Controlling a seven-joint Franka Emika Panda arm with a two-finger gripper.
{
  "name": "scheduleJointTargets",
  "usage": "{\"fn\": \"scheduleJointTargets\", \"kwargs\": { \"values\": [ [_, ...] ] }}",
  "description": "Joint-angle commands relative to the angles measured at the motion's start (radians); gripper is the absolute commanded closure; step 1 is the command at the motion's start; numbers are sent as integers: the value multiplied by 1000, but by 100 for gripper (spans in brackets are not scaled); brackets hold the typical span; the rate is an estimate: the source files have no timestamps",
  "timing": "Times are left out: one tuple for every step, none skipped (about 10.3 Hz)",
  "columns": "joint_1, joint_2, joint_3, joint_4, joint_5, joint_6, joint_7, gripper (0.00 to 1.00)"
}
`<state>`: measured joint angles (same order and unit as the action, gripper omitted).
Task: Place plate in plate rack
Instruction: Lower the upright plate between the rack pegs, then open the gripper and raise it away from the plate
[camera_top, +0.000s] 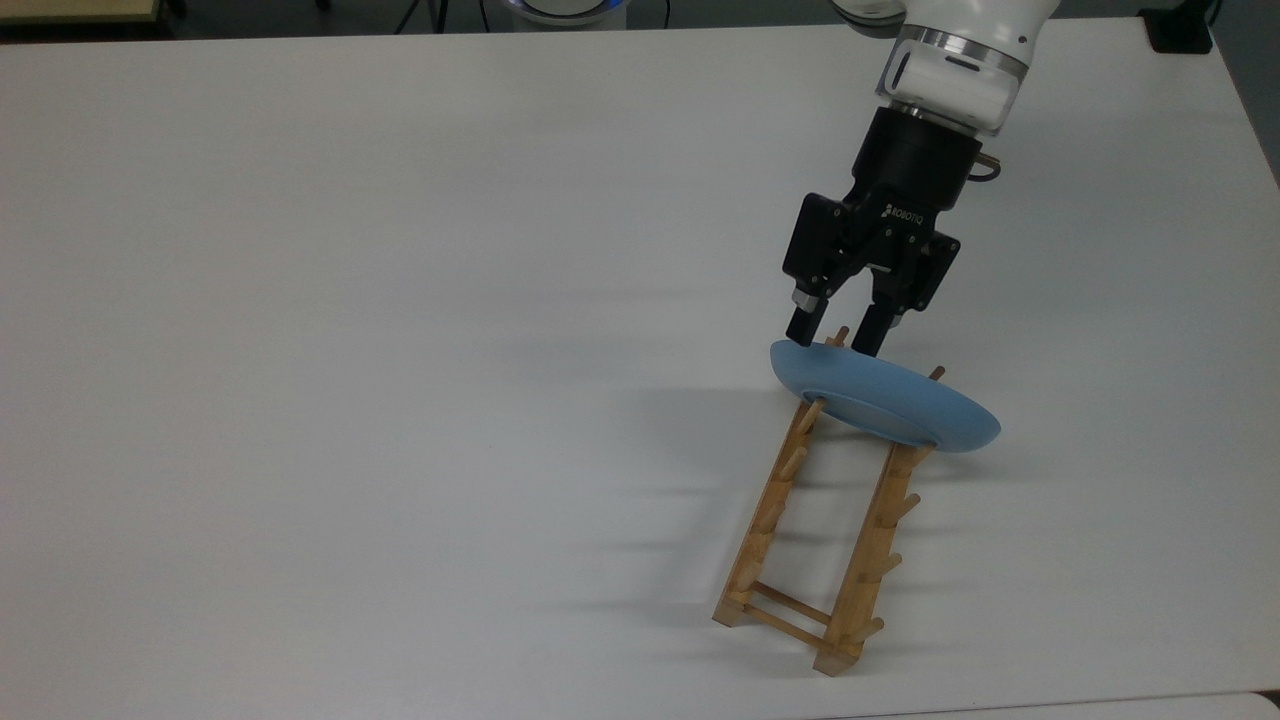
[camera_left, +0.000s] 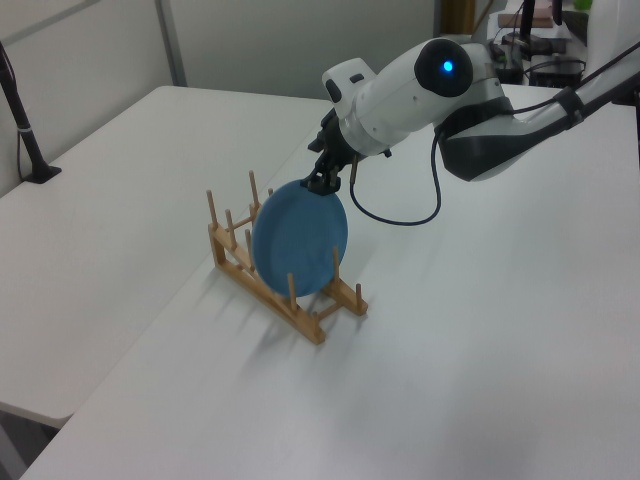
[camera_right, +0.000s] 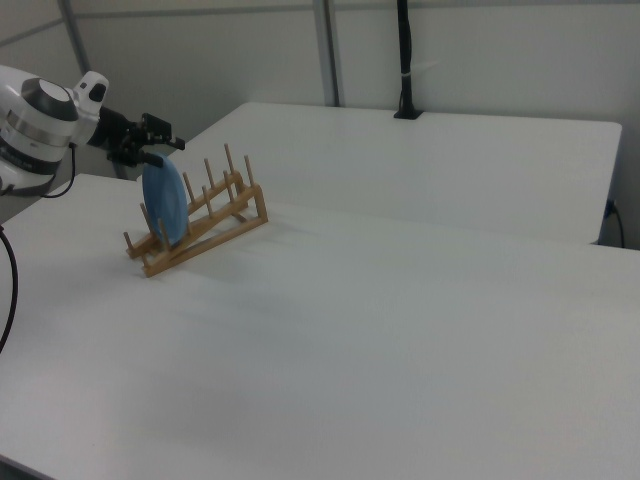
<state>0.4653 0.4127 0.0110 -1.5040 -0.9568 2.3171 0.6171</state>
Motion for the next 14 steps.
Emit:
{"fn": "scheduleJointTargets", "kwargs": {
  "values": [
    [10,-35,-13,-10,67,2,18,0],
    [10,-49,-9,-9,107,-28,15,0],
    [9,-66,-9,-9,178,-57,3,0],
    [7,-84,-9,-9,246,-92,-32,0],
    [-6,-121,-12,-9,380,-158,-110,0],
    [-10,-155,-28,-9,491,-209,-170,0],
    [-58,-198,-38,-7,621,-305,-239,0],
    [-109,-231,-40,-9,714,-406,-302,0],
    [-163,-253,-39,-9,775,-476,-354,0],
    [-228,-284,-39,-13,850,-561,-450,0],
    [-273,-311,-37,-19,874,-631,-533,0],
    [-334,-339,-36,-21,886,-683,-592,0],
    [-374,-354,-34,-21,892,-691,-591,0],
    [-410,-362,-29,-22,908,-705,-588,0]
  ]
}}
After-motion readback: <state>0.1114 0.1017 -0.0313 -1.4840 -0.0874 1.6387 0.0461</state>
